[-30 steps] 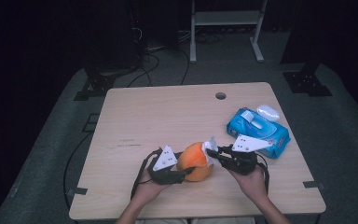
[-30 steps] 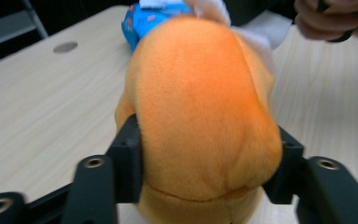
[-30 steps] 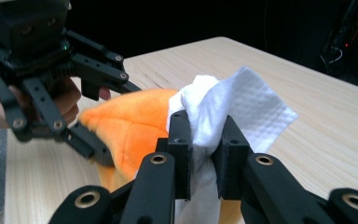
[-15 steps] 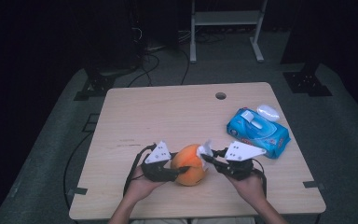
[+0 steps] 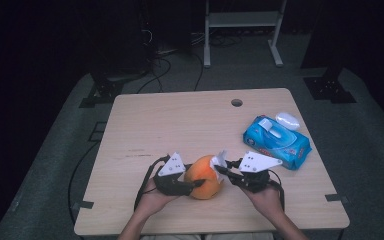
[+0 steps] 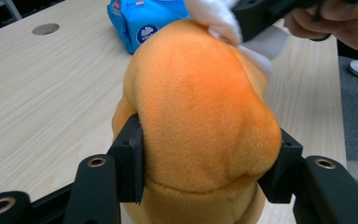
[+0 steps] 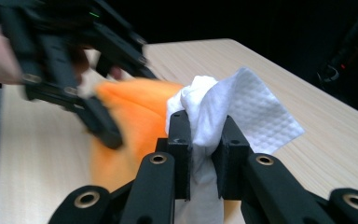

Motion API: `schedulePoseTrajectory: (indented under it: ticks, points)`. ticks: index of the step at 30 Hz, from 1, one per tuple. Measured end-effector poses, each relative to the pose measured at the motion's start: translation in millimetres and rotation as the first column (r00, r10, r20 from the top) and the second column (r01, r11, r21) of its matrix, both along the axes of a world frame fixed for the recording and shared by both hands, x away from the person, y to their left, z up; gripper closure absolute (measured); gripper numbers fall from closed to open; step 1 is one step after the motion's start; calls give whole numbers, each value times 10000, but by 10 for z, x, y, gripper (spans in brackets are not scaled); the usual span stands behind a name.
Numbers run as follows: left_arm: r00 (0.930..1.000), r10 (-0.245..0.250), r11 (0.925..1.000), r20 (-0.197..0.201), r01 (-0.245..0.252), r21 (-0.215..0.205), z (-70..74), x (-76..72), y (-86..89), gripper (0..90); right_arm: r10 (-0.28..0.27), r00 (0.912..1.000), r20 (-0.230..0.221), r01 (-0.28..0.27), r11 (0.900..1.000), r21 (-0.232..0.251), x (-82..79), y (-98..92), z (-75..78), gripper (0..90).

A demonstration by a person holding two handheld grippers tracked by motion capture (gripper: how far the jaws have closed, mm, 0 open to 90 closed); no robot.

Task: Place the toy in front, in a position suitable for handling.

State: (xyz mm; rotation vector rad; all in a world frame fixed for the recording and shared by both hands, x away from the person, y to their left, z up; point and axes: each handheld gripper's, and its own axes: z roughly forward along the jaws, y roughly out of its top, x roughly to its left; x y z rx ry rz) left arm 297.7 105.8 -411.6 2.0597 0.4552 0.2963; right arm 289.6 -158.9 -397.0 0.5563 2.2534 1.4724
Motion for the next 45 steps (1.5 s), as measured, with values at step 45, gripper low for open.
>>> schedulePoseTrajectory:
  ticks: [45]
  points:
    - [9896, 51, 9984, 1440, -132, 557, -112, -195, -270, 415, -172, 9998, -34, 172, 9998, 69, 5, -43, 34, 781]
